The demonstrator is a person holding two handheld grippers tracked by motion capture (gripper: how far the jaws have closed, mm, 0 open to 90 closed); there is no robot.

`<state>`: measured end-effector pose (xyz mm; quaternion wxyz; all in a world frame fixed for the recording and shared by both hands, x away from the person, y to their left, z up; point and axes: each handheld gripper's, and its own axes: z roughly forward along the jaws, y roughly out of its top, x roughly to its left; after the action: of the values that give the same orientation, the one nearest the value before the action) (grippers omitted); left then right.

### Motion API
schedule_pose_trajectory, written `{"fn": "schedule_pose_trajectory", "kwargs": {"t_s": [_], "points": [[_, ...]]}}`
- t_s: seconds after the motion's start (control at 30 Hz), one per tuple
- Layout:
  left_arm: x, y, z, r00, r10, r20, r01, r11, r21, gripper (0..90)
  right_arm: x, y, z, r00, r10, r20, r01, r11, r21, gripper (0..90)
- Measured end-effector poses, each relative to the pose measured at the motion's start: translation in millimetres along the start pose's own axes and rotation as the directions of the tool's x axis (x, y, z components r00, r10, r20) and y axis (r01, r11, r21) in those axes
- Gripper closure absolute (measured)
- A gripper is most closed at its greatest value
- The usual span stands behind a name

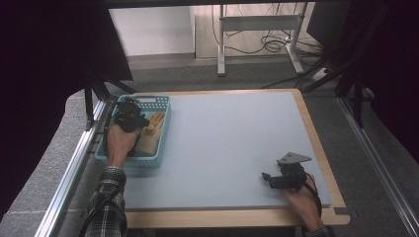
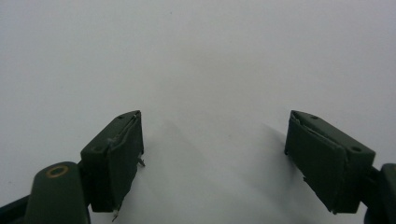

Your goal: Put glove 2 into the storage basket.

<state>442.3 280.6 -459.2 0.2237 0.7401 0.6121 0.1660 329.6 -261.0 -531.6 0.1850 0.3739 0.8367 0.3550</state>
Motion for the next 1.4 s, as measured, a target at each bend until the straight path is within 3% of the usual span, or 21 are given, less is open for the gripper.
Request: {"fn": "schedule_pose_trajectory", "kwargs": {"t_s": [0.1,0.23,0.53,0.7,0.83,1.03,1.4], "points": [[2.6,-3.5,15.7,0.9997,-0.002,-0.023,0.004,0.9984,0.056,73.5,0.0,0.0,0.0,1.0,0.0,0.0,0.0,1.0,-0.001,18.9],[0.1,-5.3,31.4,0.9993,0.007,-0.036,-0.004,0.996,0.089,79.9,0.0,0.0,0.1,1.0,0.0,0.0,0.0,1.0,-0.001,18.9],[-17.0,-3.2,34.0,0.9983,0.032,0.048,-0.036,0.9949,0.094,87.4,0.0,0.0,0.0,1.0,0.0,0.0,0.0,1.0,0.0,18.9],[-13.9,-4.6,32.3,0.9964,0.026,0.081,-0.033,0.9957,0.086,88.1,0.0,0.0,0.0,1.0,0.001,0.0,-0.001,1.0,0.0,19.0],[-8.6,-8.3,32.3,0.997,0.01,0.077,-0.015,0.9974,0.07,83.3,0.0,0.0,0.1,1.0,0.0,0.0,0.0,1.0,0.0,19.0],[0.4,-11.8,27.5,0.9993,-0.009,0.036,0.007,0.999,0.045,64.9,0.0,0.0,0.1,1.0,0.0,0.0,0.0,1.0,0.0,19.0],[14.1,-17.4,15.3,0.9986,-0.053,0.002,0.053,0.998,-0.034,42.7,0.0,0.0,0.1,1.0,0.0,0.0,0.0,1.0,0.0,18.9]]}}
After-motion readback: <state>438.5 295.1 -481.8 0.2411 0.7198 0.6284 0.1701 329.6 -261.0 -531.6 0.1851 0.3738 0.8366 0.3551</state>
